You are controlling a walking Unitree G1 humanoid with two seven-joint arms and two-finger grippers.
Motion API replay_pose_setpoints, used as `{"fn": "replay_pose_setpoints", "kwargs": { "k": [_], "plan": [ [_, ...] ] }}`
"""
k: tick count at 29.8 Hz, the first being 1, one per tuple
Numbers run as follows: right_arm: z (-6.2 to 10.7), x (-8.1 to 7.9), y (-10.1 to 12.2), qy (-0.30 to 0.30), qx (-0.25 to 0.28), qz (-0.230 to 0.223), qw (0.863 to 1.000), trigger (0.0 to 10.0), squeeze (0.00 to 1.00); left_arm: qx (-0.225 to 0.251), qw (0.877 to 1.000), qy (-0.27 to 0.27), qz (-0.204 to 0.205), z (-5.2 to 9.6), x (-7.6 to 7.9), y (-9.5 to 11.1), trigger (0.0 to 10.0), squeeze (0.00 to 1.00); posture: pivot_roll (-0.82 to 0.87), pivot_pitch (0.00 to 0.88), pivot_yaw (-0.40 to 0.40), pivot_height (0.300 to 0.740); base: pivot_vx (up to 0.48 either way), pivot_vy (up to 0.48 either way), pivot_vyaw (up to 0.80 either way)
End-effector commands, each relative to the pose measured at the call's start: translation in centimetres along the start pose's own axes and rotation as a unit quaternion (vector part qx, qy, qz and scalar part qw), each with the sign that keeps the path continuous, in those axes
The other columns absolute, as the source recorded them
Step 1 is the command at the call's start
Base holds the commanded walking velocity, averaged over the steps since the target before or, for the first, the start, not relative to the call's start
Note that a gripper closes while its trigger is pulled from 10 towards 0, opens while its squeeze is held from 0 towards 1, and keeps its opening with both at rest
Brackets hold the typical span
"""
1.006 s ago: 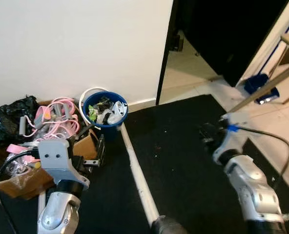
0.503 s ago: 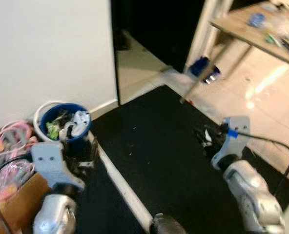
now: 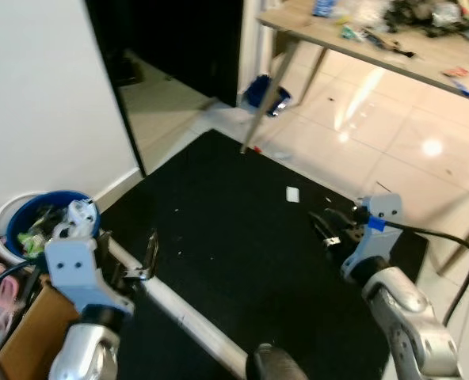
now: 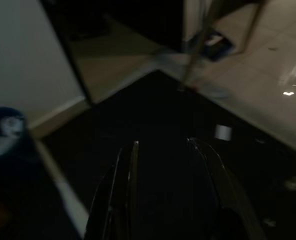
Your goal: Picking trash to rubbish bin
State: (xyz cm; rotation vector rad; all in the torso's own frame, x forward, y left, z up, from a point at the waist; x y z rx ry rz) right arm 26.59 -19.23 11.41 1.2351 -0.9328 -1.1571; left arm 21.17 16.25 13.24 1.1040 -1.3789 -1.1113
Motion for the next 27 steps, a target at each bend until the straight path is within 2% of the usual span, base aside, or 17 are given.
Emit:
{"fn": "replay_pose_setpoints", "kwargs": {
  "k": [1,3,5,10,12,13,21,27],
  "plan": [
    [0.6,-0.2,-0.5,0.001,-0.007,-0.003,1.000,10.0,0.00,-0.013,0.999,0.020,-0.026,0.2,-1.0,-0.5,10.0,0.00,-0.16,0.060,0.000,0.740,0.000,0.000,-0.78],
    [1.7,0.1,-1.2,-0.004,-0.019,-0.010,1.000,10.0,0.00,-0.015,0.998,0.043,-0.033,0.6,-1.8,-0.6,10.0,0.00,-0.14,0.064,-0.005,0.740,0.000,0.000,-0.78],
    [2.0,0.1,-1.4,-0.005,-0.023,-0.012,1.000,10.0,0.00,-0.019,0.998,0.045,-0.043,0.9,-1.8,-0.7,10.0,0.00,-0.13,0.063,-0.008,0.740,0.000,0.000,-0.78],
    [1.7,-0.4,-1.2,0.002,-0.022,-0.014,1.000,10.0,0.00,-0.019,0.999,0.036,-0.035,1.0,-1.7,-0.6,10.0,0.00,-0.12,0.066,-0.008,0.740,0.000,0.000,-0.78],
    [1.1,-0.5,-1.0,0.006,-0.015,-0.023,1.000,10.0,0.00,-0.017,0.999,0.033,-0.037,0.9,-1.6,-0.6,10.0,0.00,-0.13,0.065,0.000,0.740,0.000,0.000,-0.79],
    [0.0,-0.7,-0.4,0.015,0.001,-0.027,1.000,10.0,0.00,-0.016,0.999,0.019,-0.045,0.6,-1.2,-0.5,10.0,0.00,-0.13,0.067,0.001,0.740,0.000,0.000,-0.80],
    [0.0,-1.1,0.3,0.020,0.023,-0.040,0.999,10.0,0.00,-0.025,0.999,0.010,-0.047,0.6,-1.2,-0.6,10.0,0.00,-0.13,0.078,0.013,0.740,0.000,0.000,-0.80],
    [-0.1,-1.2,1.0,0.014,0.047,-0.051,0.998,10.0,0.00,-0.031,0.998,0.010,-0.046,0.5,-1.5,-0.8,10.0,0.00,-0.15,0.078,0.024,0.740,0.233,0.000,-0.07]
  ]
}}
Point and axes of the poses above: a point about 5 cm out from each wrist's last joint towards the gripper, its own z axis pointing back from the gripper into the wrist, its own y axis along the axis of the wrist's last joint, x = y × z, the point moved 3 cm from there along -z, pointing out of the wrist towards the gripper, and after that the axes turned 1 degree about -z, right-handed, at the moved point
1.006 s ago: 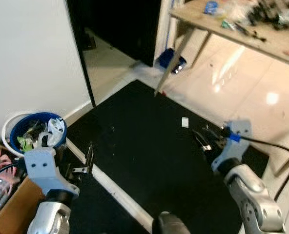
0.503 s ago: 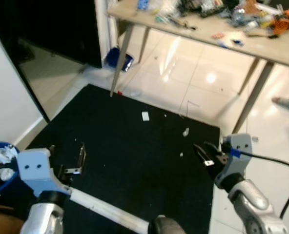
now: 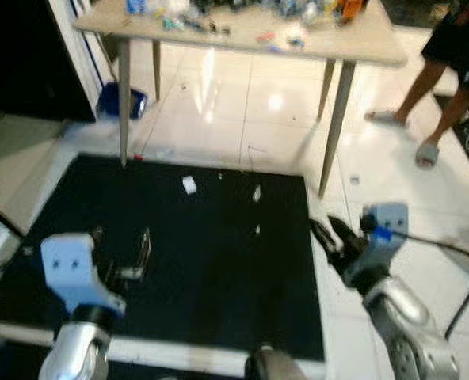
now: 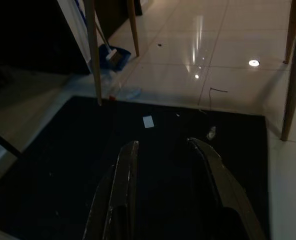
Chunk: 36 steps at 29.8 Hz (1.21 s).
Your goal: Picking trash to rubbish bin
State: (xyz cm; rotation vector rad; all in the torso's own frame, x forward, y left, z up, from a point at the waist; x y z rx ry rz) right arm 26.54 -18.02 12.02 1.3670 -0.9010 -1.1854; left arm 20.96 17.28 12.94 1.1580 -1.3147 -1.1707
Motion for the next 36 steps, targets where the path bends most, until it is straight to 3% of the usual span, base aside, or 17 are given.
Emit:
{"fn": "replay_pose_setpoints", "kwargs": {
  "k": [1,28,36],
  "plan": [
    [-0.01,0.00,0.46,-0.002,0.013,-0.001,1.000,10.0,0.00,-0.019,1.000,0.001,-0.006,0.14,-0.40,-0.67,10.0,0.00,-0.15,0.079,0.024,0.740,0.382,0.000,0.00],
    [-0.35,-0.02,0.29,0.000,0.006,-0.009,1.000,10.0,0.00,-0.023,1.000,-0.007,0.000,-0.04,-0.28,-0.74,10.0,0.00,-0.15,0.078,0.024,0.740,0.403,0.000,0.00],
    [-0.36,0.10,0.16,-0.002,0.003,-0.009,1.000,10.0,0.00,-0.024,1.000,-0.008,0.001,-0.03,-0.19,-0.75,10.0,0.00,-0.15,0.079,0.023,0.740,0.414,0.000,-0.75]
  ]
}}
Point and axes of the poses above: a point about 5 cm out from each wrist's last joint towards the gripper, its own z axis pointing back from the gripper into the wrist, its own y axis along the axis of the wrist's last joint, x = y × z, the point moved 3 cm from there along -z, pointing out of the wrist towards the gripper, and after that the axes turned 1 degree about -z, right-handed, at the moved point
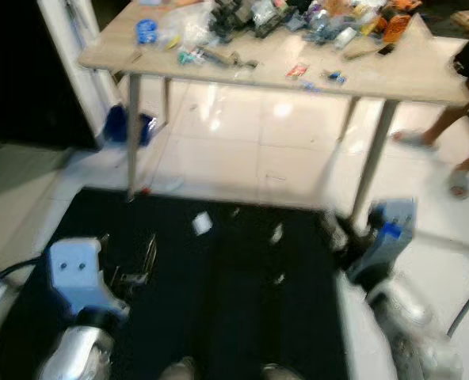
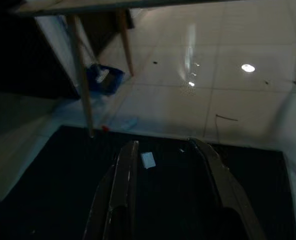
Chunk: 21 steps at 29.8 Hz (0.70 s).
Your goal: Picking trash to rubbish bin
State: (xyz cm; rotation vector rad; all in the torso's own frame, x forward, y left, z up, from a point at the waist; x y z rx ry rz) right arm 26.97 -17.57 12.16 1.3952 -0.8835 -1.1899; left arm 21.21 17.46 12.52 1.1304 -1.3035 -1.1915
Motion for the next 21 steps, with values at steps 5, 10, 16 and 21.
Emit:
{"fn": "replay_pose_setpoints", "kwargs": {
  "k": [5,10,16,21],
  "plan": [
    [0.19,0.47,0.19,-0.009,0.002,0.001,1.000,10.0,0.00,-0.010,1.000,-0.003,-0.001,0.18,0.07,-0.32,10.0,0.00,-0.15,0.079,0.022,0.740,0.408,0.000,-0.08],
    [0.18,0.47,0.20,-0.009,0.002,0.001,1.000,10.0,0.00,-0.011,1.000,-0.003,-0.001,0.18,0.08,-0.32,10.0,0.00,-0.15,0.079,0.022,0.740,0.406,0.000,0.00],
    [0.18,0.46,0.20,-0.009,0.002,0.001,1.000,10.0,0.00,-0.011,1.000,-0.003,-0.002,0.17,0.08,-0.35,10.0,0.00,-0.15,0.079,0.022,0.740,0.402,0.000,0.00],
    [0.19,0.47,0.20,-0.008,0.001,0.000,1.000,10.0,0.00,-0.012,1.000,-0.003,-0.002,0.17,0.10,-0.35,10.0,0.00,-0.15,0.080,0.021,0.740,0.403,0.000,0.00]
  ]
}}
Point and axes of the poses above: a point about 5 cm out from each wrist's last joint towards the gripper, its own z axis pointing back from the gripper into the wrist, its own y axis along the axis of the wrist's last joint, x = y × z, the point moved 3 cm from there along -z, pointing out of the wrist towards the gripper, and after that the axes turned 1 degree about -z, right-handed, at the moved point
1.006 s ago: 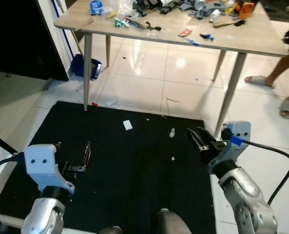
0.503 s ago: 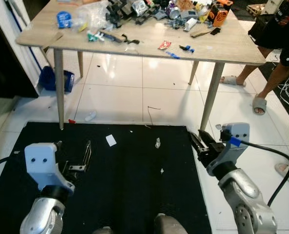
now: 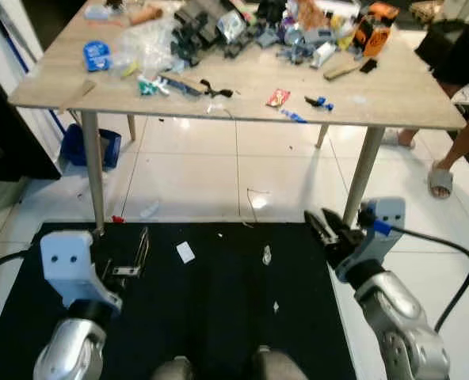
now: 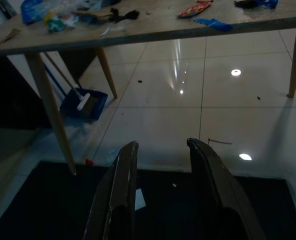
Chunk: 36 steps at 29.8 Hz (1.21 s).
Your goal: Picking trash to rubbish bin
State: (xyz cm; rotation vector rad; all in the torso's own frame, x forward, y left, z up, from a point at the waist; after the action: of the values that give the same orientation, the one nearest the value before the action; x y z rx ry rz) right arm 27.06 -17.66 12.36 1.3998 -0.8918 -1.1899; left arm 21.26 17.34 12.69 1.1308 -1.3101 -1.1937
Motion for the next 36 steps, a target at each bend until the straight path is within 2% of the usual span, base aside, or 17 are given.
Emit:
{"fn": "replay_pose_setpoints", "kwargs": {
  "k": [1,30,36],
  "plan": [
    [0.23,0.40,-0.02,-0.006,-0.003,0.000,1.000,10.0,0.00,-0.014,1.000,-0.001,-0.002,0.23,-0.02,-0.52,10.0,0.00,-0.15,0.080,0.021,0.740,0.398,0.000,0.00],
    [0.25,0.39,-0.07,-0.004,-0.007,0.006,1.000,10.0,0.00,-0.015,1.000,-0.002,-0.003,0.22,0.07,-0.52,10.0,0.00,-0.15,0.080,0.021,0.740,0.397,0.000,0.00],
    [0.19,0.33,-0.38,0.002,-0.019,0.017,1.000,10.0,0.00,-0.015,1.000,-0.002,-0.003,0.20,0.11,-0.52,10.0,0.00,-0.15,0.079,0.020,0.740,0.395,0.000,0.70]
  ]
}}
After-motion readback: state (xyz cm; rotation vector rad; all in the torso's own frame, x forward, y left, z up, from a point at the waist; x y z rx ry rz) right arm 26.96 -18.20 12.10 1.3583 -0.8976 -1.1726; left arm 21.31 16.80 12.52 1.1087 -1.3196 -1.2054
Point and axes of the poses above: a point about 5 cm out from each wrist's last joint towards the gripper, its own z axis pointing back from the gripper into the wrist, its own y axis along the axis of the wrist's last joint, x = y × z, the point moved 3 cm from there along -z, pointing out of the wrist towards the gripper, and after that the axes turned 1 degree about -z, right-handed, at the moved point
